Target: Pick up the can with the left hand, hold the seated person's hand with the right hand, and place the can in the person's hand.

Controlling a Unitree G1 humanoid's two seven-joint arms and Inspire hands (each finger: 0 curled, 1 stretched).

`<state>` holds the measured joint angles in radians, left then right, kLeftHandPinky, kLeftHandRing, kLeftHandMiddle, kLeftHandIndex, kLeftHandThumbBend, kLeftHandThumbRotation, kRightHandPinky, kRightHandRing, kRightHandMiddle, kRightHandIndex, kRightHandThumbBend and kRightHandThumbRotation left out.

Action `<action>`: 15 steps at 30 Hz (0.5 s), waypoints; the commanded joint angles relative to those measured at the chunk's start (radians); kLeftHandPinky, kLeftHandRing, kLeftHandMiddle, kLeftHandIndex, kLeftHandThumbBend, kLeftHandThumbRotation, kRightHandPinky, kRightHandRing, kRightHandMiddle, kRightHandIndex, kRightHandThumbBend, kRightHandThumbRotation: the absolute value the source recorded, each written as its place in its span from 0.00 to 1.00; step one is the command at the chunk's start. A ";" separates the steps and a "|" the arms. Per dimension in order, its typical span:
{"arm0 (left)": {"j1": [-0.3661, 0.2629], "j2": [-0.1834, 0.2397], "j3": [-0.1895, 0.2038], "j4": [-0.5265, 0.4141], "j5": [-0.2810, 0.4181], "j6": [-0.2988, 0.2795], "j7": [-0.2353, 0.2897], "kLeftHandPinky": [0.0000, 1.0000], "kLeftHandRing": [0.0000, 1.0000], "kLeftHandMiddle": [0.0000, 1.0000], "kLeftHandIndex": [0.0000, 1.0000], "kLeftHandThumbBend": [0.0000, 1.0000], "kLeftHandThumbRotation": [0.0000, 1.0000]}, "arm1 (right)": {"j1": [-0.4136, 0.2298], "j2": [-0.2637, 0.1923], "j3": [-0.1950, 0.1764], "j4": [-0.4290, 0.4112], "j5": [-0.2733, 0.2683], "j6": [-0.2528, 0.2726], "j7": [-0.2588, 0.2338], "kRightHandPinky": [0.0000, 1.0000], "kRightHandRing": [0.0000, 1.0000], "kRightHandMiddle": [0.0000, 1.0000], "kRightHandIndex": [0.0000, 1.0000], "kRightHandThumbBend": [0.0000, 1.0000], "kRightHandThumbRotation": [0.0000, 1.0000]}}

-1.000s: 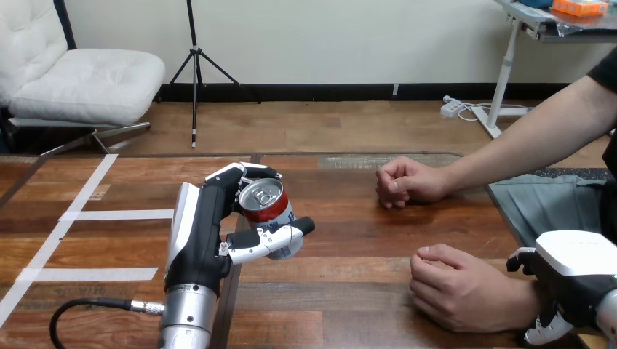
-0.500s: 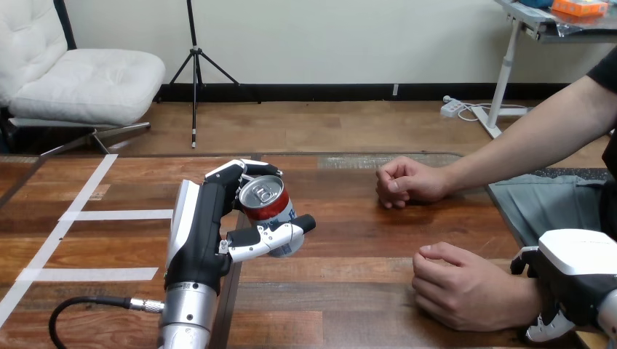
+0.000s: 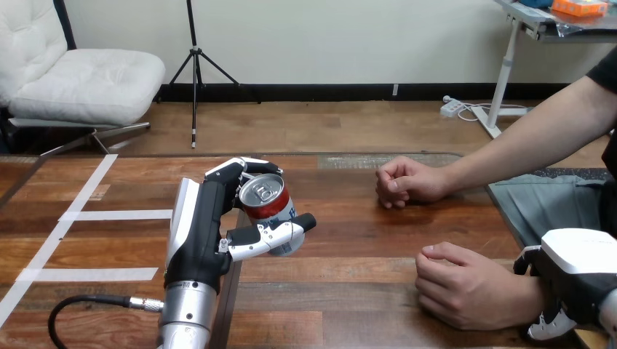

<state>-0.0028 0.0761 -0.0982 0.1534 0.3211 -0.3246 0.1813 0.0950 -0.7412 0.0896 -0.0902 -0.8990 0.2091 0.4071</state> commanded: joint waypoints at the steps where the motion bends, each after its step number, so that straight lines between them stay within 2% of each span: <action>1: -0.046 0.002 0.014 -0.067 -0.007 -0.002 0.004 0.47 0.43 0.45 0.56 0.70 0.00 | 0.021 0.010 0.033 0.080 0.009 0.026 0.017 0.55 0.71 0.77 0.76 0.81 0.00; 6: -0.044 0.002 0.014 -0.074 -0.007 0.002 0.003 0.46 0.42 0.45 0.56 0.70 0.00 | 0.019 0.009 0.042 0.081 0.003 0.033 0.026 0.53 0.70 0.77 0.77 0.81 0.00; 15: -0.039 0.001 0.013 -0.086 -0.007 0.012 0.000 0.46 0.42 0.45 0.56 0.70 0.00 | 0.019 0.010 0.051 0.091 0.007 0.021 0.003 0.52 0.69 0.77 0.77 0.82 0.00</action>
<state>-0.0009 0.0761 -0.0982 0.1426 0.3212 -0.3094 0.1790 0.0827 -0.7421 0.1063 -0.0771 -0.9024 0.2173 0.4045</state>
